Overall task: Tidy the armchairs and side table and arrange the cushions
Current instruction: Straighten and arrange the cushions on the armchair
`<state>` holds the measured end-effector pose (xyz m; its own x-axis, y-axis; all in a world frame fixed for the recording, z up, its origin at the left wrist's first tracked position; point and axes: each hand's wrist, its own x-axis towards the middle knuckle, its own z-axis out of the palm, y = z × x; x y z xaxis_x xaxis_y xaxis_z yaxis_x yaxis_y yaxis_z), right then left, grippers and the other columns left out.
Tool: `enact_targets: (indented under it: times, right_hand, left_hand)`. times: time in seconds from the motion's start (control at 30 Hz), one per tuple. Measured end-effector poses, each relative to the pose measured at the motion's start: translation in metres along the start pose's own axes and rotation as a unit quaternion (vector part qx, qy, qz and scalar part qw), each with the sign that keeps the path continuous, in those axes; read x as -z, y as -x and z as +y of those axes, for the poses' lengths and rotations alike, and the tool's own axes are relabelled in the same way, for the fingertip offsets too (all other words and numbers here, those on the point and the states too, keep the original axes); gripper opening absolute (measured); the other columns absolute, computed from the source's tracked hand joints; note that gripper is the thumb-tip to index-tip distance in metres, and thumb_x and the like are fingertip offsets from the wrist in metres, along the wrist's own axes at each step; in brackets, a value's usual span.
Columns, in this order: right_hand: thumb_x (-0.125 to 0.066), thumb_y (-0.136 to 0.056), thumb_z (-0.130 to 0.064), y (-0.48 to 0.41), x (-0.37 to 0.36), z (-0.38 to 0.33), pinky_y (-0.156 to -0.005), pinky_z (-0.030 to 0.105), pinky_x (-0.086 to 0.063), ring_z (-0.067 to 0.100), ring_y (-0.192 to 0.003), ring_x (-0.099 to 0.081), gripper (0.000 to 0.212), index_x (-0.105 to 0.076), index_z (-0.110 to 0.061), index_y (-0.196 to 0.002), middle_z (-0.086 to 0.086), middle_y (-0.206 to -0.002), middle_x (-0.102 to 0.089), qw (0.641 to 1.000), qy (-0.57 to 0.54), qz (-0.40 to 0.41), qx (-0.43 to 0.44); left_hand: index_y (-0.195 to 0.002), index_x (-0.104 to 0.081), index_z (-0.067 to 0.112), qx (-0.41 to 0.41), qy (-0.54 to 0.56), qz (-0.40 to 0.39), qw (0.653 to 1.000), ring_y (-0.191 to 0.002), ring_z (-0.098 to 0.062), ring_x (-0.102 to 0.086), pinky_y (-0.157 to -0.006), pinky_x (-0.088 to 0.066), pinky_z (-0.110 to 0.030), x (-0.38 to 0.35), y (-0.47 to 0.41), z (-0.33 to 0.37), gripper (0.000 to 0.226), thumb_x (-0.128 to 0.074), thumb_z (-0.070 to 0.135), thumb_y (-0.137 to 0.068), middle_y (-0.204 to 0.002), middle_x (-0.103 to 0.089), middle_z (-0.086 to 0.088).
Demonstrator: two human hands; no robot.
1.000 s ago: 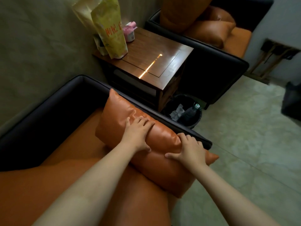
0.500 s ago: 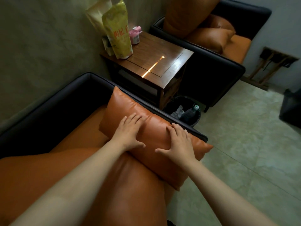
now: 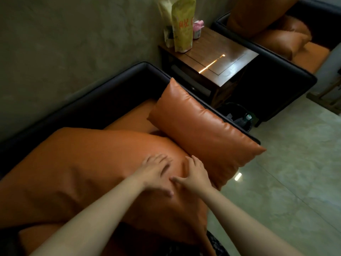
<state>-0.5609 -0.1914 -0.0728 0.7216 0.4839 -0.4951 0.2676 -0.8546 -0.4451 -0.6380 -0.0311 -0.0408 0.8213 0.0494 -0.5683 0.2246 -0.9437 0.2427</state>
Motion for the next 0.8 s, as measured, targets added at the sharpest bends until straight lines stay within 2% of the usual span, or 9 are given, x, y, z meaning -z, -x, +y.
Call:
enact_targets:
  times: [0.07,0.17,0.23,0.4,0.5,0.67,0.8]
  right_hand:
    - [-0.062,-0.069,-0.075,0.008,-0.014,0.001,-0.118,0.045,-0.016,0.028,-0.147,-0.006,0.112,-0.010,-0.021,-0.152,0.008,-0.161,-0.005,0.995,-0.048,-0.019,-0.087]
    - [-0.063,-0.065,-0.078,0.013,-0.028,0.004,-0.117,0.049,-0.017,0.037,-0.146,-0.007,0.125,0.006,-0.019,-0.152,0.015,-0.159,0.000,0.956,-0.173,-0.059,-0.231]
    - [-0.061,-0.064,-0.080,0.018,-0.033,0.007,-0.117,0.049,-0.021,0.039,-0.144,-0.013,0.128,0.010,-0.020,-0.152,0.018,-0.158,-0.003,0.937,-0.207,-0.076,-0.270]
    - [-0.067,-0.061,-0.077,0.023,-0.031,0.000,-0.112,0.049,-0.031,0.039,-0.139,-0.027,0.127,0.000,-0.020,-0.152,0.017,-0.156,-0.013,0.926,-0.243,-0.067,-0.281]
    - [-0.071,-0.056,-0.076,0.033,-0.043,-0.017,-0.110,0.050,-0.034,0.039,-0.135,-0.033,0.126,-0.006,-0.022,-0.150,0.014,-0.153,-0.018,0.918,-0.270,-0.053,-0.286]
    - [-0.067,-0.064,-0.075,0.050,-0.059,-0.040,-0.111,0.049,-0.031,0.040,-0.138,-0.026,0.124,0.002,-0.018,-0.151,0.014,-0.154,-0.015,0.921,-0.256,-0.070,-0.286]
    - [-0.067,-0.064,-0.075,0.043,-0.055,-0.034,-0.113,0.048,-0.030,0.040,-0.138,-0.026,0.127,0.003,-0.016,-0.151,0.015,-0.155,-0.014,0.920,-0.256,-0.076,-0.286]
  left_hand:
    - [-0.152,-0.010,0.029,-0.001,-0.035,-0.008,0.999,-0.148,-0.019,0.011,-0.118,0.010,-0.047,-0.015,0.005,0.003,0.117,-0.069,0.073,-0.061,-0.162,0.004,0.001]
    - [-0.152,-0.011,0.032,-0.003,-0.057,0.016,0.998,-0.148,-0.020,0.011,-0.117,0.011,-0.049,-0.023,0.007,0.001,0.114,-0.067,0.073,-0.062,-0.162,0.004,0.000]
    - [-0.152,-0.012,0.033,-0.007,-0.061,0.020,0.998,-0.148,-0.020,0.010,-0.118,0.010,-0.049,-0.026,0.008,0.000,0.111,-0.066,0.073,-0.063,-0.162,0.002,0.000]
    - [-0.150,-0.016,0.035,-0.011,-0.064,0.037,0.997,-0.149,-0.018,0.004,-0.119,0.006,-0.046,-0.025,0.015,-0.003,0.106,-0.068,0.069,-0.065,-0.162,-0.003,0.002]
    - [-0.150,-0.016,0.036,-0.027,-0.066,0.022,0.997,-0.148,-0.014,0.004,-0.118,0.006,-0.042,-0.021,0.025,-0.021,0.105,-0.071,0.066,-0.065,-0.161,-0.003,0.006]
    - [-0.149,-0.018,0.037,-0.037,-0.070,-0.016,0.997,-0.147,-0.009,0.005,-0.118,0.007,-0.040,-0.013,0.043,-0.043,0.105,-0.074,0.061,-0.064,-0.161,-0.003,0.011]
    - [-0.148,-0.019,0.036,-0.032,-0.065,-0.018,0.997,-0.148,-0.011,0.004,-0.118,0.005,-0.041,-0.012,0.039,-0.036,0.105,-0.076,0.059,-0.063,-0.161,-0.004,0.010]
